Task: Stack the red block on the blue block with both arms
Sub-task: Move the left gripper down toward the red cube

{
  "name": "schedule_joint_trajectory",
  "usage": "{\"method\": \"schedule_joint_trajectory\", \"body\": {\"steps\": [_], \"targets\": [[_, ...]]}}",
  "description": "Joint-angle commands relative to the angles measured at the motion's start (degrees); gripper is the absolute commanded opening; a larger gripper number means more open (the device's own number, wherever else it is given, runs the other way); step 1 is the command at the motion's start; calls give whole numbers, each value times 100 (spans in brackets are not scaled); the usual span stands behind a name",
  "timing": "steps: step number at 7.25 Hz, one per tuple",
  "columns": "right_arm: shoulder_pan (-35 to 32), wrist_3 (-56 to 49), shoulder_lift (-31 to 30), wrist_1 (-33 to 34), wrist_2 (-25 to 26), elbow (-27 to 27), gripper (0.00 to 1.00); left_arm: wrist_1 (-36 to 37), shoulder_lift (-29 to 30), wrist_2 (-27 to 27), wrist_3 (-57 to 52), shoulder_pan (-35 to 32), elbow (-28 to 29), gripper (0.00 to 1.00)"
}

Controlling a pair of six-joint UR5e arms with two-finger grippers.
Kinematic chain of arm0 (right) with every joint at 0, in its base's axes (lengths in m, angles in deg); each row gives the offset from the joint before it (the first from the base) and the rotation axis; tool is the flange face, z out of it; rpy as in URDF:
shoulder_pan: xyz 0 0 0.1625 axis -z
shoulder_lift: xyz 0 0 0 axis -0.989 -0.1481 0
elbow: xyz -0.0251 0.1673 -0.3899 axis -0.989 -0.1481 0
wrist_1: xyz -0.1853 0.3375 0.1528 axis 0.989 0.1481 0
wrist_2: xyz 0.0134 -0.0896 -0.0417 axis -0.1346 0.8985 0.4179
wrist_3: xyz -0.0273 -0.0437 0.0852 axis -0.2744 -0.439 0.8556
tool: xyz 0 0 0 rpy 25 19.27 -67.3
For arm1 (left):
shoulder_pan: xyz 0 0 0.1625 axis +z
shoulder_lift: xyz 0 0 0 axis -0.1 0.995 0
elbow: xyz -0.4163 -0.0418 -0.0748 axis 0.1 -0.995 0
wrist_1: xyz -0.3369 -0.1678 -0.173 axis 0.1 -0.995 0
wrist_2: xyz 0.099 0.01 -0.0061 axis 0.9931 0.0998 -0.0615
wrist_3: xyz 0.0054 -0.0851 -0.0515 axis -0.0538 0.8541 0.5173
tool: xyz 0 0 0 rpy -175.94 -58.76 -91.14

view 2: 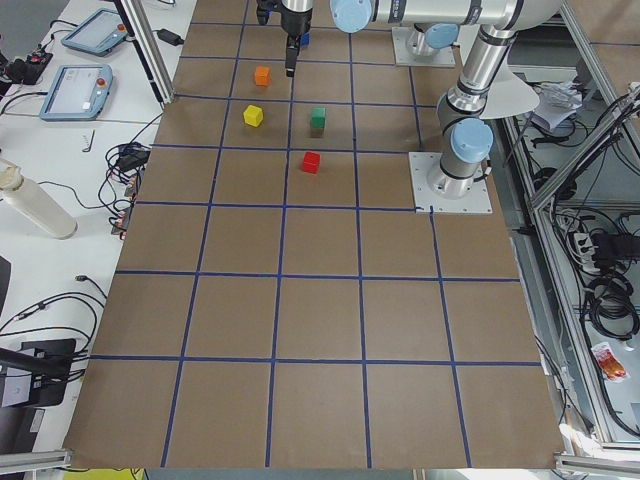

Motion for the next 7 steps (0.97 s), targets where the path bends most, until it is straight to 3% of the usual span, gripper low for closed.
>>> {"method": "schedule_joint_trajectory", "body": {"steps": [1,5,7], "targets": [[0,2,-7,-13,6,6,100,-20,-37,37,0,0,-35,100],[0,-7,11,14,6,-12,100,-81,-186,28,-70,-9,-298,100],[9,-15,37,22,6,-20,100,-38,-117,421,-236,9,-352,100]]}}
